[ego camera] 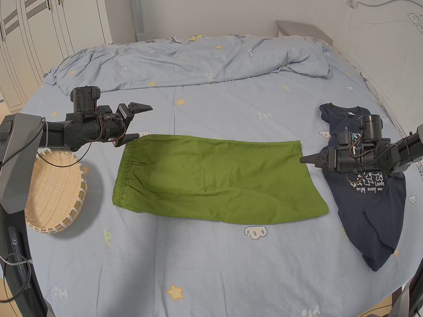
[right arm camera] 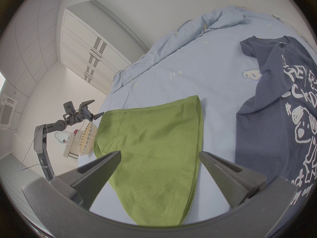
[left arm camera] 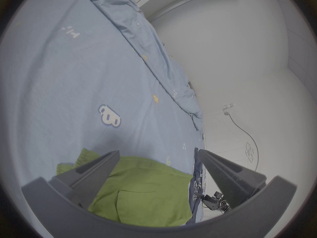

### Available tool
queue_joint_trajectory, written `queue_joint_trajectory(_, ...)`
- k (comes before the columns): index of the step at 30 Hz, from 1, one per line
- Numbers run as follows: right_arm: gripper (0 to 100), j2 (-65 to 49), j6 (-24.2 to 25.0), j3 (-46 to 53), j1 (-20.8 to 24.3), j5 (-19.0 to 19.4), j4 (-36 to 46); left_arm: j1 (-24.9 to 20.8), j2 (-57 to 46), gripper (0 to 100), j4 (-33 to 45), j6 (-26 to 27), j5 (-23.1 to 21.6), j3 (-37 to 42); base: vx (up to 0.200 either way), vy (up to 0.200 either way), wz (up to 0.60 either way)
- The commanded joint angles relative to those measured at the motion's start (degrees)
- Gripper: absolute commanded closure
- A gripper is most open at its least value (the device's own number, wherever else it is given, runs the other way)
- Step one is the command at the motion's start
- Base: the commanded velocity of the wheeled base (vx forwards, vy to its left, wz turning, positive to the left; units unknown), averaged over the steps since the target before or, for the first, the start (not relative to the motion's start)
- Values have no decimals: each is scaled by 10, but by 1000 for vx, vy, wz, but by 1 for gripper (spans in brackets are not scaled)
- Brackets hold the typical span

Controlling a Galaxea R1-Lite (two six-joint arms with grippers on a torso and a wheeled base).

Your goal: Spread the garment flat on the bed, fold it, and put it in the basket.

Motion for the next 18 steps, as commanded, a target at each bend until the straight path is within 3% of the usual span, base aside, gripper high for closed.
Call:
queue_joint_trajectory(1, 0, -10, 0, 0, -4, 0, 0, -1, -5, 0, 3, -2, 0, 2, 0, 0, 0)
queue_joint_trajectory(6, 0, -18, 3, -2, -13, 0, 1, 9, -87, 0, 14, -9, -5, 40, 0, 0, 0)
queue_joint_trajectory(11, 0, -26, 22, -28, -21, 0, 39, 40, -155, 0, 17, 36, -16, 115, 0, 0, 0)
queue_joint_trajectory(13, 0, -36, 32, -63, -24, 0, 119, 65, -162, 0, 24, 150, -16, 183, 0, 0, 0)
queue_joint_trajectory(15, 0, -43, 29, -69, -24, 0, 139, 75, -161, 0, 41, 215, -17, 215, 0, 0, 0)
queue_joint_trajectory(16, 0, -43, 29, -69, -24, 0, 139, 75, -161, 0, 41, 215, -17, 215, 0, 0, 0)
queue_joint_trajectory(18, 0, -43, 28, -67, -24, 0, 139, 77, -154, 0, 60, 266, -21, 235, 0, 0, 0)
